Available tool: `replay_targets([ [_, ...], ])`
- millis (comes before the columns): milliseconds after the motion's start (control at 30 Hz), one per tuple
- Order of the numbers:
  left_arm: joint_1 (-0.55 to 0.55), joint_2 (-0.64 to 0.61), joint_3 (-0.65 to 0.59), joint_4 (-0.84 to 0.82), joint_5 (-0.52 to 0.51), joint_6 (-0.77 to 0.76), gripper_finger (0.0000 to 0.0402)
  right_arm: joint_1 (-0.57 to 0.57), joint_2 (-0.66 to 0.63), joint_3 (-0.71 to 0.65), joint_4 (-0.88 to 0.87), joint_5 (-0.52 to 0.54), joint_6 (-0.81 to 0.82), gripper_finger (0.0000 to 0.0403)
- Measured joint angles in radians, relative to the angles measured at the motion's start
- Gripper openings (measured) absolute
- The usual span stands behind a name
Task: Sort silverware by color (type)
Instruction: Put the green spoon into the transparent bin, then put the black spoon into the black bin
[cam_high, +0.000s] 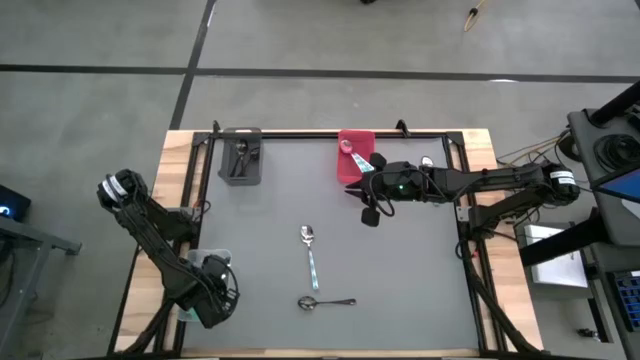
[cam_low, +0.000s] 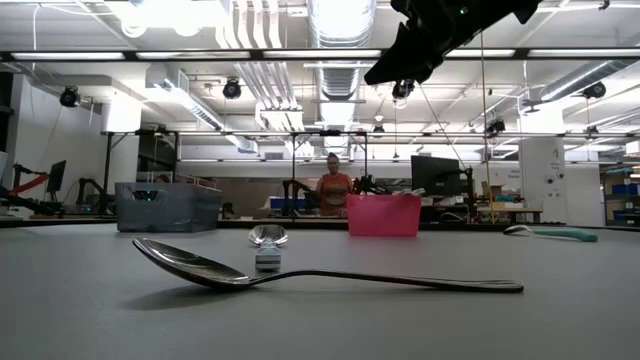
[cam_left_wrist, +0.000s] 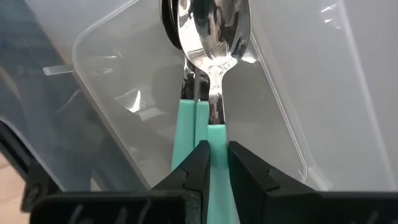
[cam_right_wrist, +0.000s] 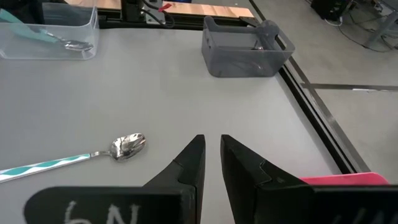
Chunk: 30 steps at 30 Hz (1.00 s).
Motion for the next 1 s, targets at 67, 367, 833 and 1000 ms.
replay_targets([
  [67, -0.001, 0.0, 0.013, -0.024, 0.0, 0.0, 0.0033, 0.0, 0.0, 0.0, 0.0, 0.0, 0.0, 0.0043],
  [367, -0.009, 0.005, 0.024, -0.102, -0.002, 0.001, 0.0032, 0.0, 0.0, 0.0, -0.001, 0.0, 0.0, 0.0043],
  [833, -0.023, 0.039, 0.022, -0.096, -0.001, 0.01, 0.0054, 0.0, 0.0, 0.0, -0.002, 0.0, 0.0, 0.0043],
  [1000, -0.023, 0.038, 0.028, -0.096, 0.006, 0.031, 0.0063, 0.0, 0.0, 0.0, -0.002, 0.0, 0.001, 0.0043],
])
